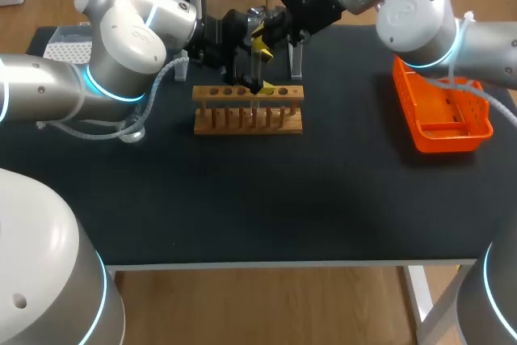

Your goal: Invert the test tube, pick up the pipette, mount the tip to pipette, aspirate from beaker and dispense into the tube, eject the tip, return the pipette, and cap with the stopper.

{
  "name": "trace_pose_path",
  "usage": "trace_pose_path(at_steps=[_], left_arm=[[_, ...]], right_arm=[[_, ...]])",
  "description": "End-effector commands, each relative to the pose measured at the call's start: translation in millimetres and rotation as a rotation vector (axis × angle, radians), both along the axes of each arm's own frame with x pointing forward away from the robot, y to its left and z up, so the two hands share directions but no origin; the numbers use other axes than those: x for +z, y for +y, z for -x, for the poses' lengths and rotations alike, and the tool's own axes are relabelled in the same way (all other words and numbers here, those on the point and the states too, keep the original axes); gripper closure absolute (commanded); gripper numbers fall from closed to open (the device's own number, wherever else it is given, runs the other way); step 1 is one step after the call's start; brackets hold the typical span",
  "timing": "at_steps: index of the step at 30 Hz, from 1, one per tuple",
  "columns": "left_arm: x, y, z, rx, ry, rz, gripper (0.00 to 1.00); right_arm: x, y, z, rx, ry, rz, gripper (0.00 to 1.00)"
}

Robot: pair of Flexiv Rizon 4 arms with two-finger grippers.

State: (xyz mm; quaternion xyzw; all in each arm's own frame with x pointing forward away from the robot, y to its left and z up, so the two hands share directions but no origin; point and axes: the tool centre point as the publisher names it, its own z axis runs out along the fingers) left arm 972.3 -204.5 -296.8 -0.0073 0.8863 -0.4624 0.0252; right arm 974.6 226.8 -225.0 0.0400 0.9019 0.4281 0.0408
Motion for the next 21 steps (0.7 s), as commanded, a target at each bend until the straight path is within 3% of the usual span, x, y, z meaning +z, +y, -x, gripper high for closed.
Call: trace_pose_path(at_steps=[1, 21], left_arm=[[0.3, -0.4, -1.4, -0.004, 0.003, -0.003, 0.0], [0.3, -0.4, -1.4, -0.004, 0.003, -0.003, 0.0]], right_arm=[[-3.5, -1.5, -0.3, 0.001, 0.003, 0.004, 1.0], [-0.9, -0.9, 1.1, 0.002, -0.006, -0.024, 1.0]])
